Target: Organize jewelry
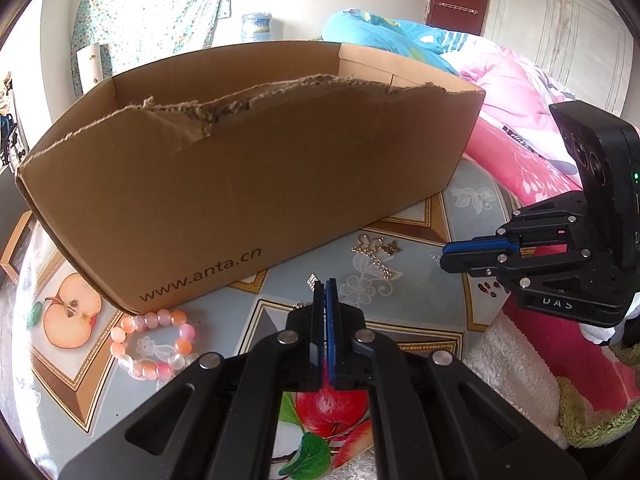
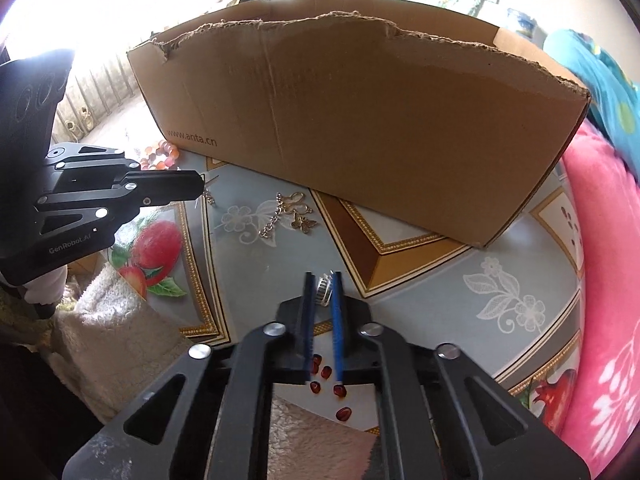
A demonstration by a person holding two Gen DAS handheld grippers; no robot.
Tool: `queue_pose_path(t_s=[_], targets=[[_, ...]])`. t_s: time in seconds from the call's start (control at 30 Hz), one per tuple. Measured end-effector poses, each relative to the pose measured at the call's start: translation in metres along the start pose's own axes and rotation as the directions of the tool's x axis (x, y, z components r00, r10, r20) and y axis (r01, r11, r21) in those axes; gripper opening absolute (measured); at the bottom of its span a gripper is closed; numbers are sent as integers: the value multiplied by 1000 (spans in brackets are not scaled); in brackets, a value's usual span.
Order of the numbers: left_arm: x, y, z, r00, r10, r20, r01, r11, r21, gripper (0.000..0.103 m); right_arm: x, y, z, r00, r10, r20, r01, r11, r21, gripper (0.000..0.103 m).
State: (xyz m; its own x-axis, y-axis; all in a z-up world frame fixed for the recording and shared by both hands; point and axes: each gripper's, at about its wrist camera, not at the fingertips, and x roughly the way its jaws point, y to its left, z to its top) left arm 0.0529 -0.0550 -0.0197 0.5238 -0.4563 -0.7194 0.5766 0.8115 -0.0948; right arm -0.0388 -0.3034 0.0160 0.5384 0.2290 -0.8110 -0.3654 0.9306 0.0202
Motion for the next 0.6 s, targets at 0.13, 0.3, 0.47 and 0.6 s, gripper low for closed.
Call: queue_pose_path(t_s=[0.13,0.3,0.47,0.6], targets=[[1,0,0,1000,2,-3,-2,1000,0,0,-2,-5,-4,1000,4,11,-4,1000,31,3],[2,-1,1,1000,5,-2,-5,1000,1,0,-4,-10,-7,1000,6,27,-8,996,86,3],[2,-2,2,1000,3,-9,-3,1000,1,0,-3,-6,-9,999,-9,34,5,992,123,3],[1,-2,8,1000,0,-6,0,1000,13,0,6,3,-12,999,-21,45,13,985,170,2]])
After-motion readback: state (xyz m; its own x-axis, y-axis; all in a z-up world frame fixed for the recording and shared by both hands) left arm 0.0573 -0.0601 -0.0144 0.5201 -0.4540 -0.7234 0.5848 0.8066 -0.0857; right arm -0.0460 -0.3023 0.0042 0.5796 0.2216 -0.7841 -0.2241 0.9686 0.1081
